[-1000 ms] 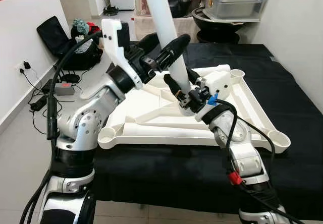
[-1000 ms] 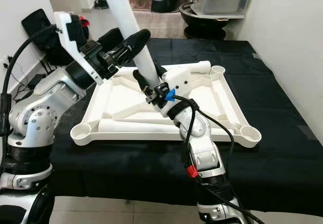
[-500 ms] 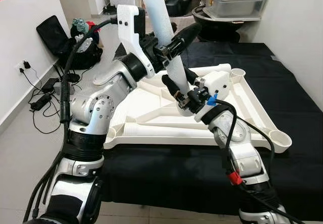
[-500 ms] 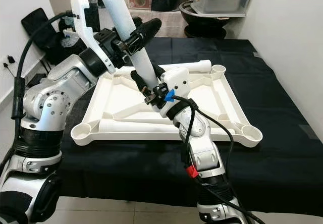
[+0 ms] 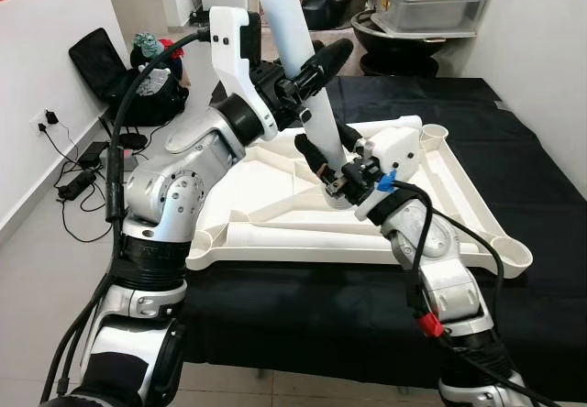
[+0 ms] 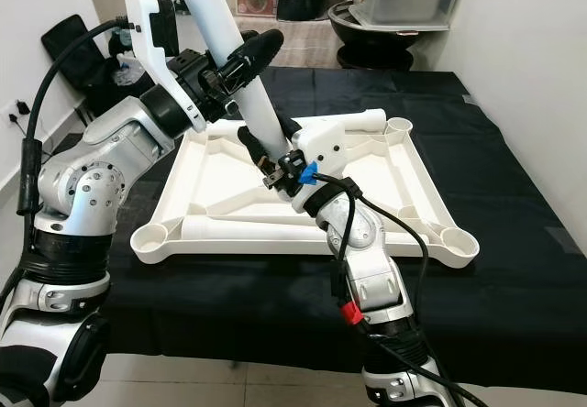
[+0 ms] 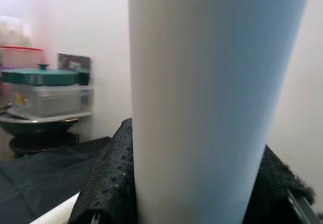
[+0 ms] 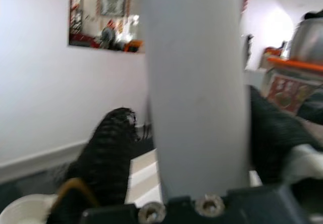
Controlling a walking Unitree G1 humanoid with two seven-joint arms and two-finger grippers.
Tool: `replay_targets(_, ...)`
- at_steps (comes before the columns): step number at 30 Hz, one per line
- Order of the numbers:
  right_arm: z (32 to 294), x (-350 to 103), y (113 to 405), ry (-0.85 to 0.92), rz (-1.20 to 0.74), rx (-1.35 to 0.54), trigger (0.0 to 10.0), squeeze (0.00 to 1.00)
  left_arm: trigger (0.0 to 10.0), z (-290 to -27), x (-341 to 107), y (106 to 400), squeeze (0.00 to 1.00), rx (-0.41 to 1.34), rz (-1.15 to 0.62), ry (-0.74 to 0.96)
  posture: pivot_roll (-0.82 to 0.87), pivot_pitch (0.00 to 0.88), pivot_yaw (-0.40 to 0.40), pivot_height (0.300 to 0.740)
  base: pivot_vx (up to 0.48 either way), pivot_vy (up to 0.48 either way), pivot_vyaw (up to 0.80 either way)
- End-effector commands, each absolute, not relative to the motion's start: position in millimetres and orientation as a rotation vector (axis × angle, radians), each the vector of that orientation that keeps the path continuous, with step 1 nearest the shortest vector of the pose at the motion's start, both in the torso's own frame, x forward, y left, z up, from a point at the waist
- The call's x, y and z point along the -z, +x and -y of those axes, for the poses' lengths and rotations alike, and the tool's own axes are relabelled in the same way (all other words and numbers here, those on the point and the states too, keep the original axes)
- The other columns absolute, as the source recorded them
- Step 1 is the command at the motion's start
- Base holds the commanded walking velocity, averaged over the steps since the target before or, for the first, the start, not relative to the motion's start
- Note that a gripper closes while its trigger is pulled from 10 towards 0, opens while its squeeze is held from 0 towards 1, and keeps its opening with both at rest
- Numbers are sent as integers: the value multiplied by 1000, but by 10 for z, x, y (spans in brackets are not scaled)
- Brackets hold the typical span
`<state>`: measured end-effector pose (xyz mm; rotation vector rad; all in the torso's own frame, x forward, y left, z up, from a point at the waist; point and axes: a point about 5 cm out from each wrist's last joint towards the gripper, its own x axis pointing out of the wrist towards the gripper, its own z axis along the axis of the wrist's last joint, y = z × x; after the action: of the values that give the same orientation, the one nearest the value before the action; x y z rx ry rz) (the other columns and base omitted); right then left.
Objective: Building children table
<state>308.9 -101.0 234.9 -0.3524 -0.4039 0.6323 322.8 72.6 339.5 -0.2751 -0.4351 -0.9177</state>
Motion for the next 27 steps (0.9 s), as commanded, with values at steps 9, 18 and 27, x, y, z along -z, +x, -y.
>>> replay_targets(9, 815, -2227, 3047, -352, 255, -796, 10000, 1000, 0, -542, -3354, 3111, 0, 1048, 422, -129, -62, 0, 21, 740, 0, 0, 0)
replay_targets(18, 706, -2225, 2968, -296, 152, -923, 10000, 0, 0, -502, -3252, 3139, 0, 1010, 417, 8, -63, 0, 11, 740, 0, 0, 0)
replay_targets(27, 716, -2312, 2969, -134, 107, -889, 10000, 0, 0, -476, -3213, 3164, 0, 982, 429, 78, -74, 0, 13, 740, 0, 0, 0)
